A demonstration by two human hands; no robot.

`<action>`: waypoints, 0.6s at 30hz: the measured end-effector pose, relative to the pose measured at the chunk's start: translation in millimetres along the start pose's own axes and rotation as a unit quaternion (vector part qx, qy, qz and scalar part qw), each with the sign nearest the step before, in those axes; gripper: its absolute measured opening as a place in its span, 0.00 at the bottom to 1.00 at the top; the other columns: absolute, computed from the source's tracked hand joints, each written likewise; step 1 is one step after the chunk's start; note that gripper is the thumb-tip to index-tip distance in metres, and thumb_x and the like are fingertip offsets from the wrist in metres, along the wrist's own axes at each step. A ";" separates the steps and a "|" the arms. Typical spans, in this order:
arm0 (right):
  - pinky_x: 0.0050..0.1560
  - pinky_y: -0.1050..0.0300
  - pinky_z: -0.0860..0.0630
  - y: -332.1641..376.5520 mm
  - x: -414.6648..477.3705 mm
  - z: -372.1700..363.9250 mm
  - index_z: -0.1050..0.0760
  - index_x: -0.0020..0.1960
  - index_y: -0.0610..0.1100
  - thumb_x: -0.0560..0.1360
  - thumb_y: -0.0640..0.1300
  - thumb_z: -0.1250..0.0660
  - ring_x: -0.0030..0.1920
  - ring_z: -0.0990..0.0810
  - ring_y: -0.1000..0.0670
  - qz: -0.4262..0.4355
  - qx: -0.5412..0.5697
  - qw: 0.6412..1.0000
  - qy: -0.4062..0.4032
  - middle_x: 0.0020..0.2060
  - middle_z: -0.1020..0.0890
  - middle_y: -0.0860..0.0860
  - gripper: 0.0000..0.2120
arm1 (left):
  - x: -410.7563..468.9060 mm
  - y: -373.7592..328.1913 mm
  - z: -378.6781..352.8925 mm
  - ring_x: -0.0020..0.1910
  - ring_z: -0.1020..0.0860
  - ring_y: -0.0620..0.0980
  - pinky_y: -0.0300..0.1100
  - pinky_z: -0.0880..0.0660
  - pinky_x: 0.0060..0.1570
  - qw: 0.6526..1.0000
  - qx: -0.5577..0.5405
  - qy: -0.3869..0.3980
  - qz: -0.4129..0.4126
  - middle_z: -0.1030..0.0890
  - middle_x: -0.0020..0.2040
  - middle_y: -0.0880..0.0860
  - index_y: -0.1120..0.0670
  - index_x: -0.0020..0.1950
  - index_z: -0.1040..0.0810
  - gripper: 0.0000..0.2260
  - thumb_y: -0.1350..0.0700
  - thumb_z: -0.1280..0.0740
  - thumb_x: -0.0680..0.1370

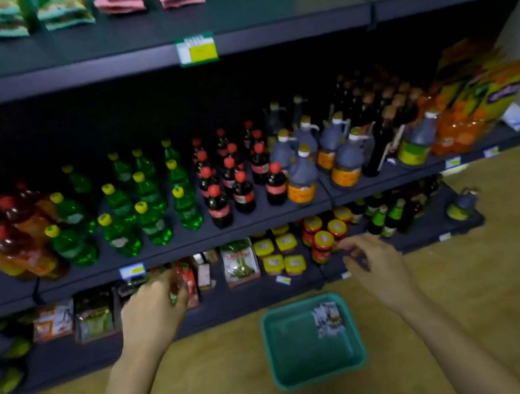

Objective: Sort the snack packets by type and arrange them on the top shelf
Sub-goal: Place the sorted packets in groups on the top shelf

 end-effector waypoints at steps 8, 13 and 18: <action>0.49 0.53 0.25 -126.8 -5.5 3.8 0.24 0.57 0.46 0.74 0.43 0.34 0.52 0.20 0.48 -0.060 -0.033 0.990 0.120 0.52 0.20 0.50 0.12 | -40.2 -96.3 -129.7 0.49 0.21 0.58 0.45 0.28 0.41 0.986 -0.083 0.106 0.099 0.18 0.47 0.53 0.50 0.45 0.25 0.02 0.54 0.36 0.75; 0.51 0.55 0.24 -177.7 -2.0 -24.4 0.23 0.56 0.45 0.74 0.39 0.35 0.50 0.19 0.49 -0.118 -0.011 0.980 0.161 0.52 0.18 0.50 0.11 | -51.3 -118.9 -201.4 0.50 0.20 0.55 0.42 0.27 0.43 0.966 -0.099 0.187 0.146 0.18 0.48 0.50 0.48 0.47 0.22 0.05 0.54 0.37 0.75; 0.51 0.58 0.23 -237.8 10.8 -90.8 0.22 0.54 0.44 0.74 0.37 0.35 0.48 0.19 0.50 -0.167 0.029 0.967 0.190 0.50 0.17 0.48 0.09 | -40.5 -116.6 -296.0 0.50 0.20 0.54 0.42 0.26 0.46 0.948 -0.120 0.254 0.150 0.17 0.50 0.52 0.50 0.47 0.22 0.05 0.55 0.37 0.76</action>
Point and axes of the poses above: each hand's wrist, its own x-axis towards the middle knuckle, its own z-axis out of the back of the hand, y = z × x, the point moved 2 cm from there along x, towards the middle knuckle
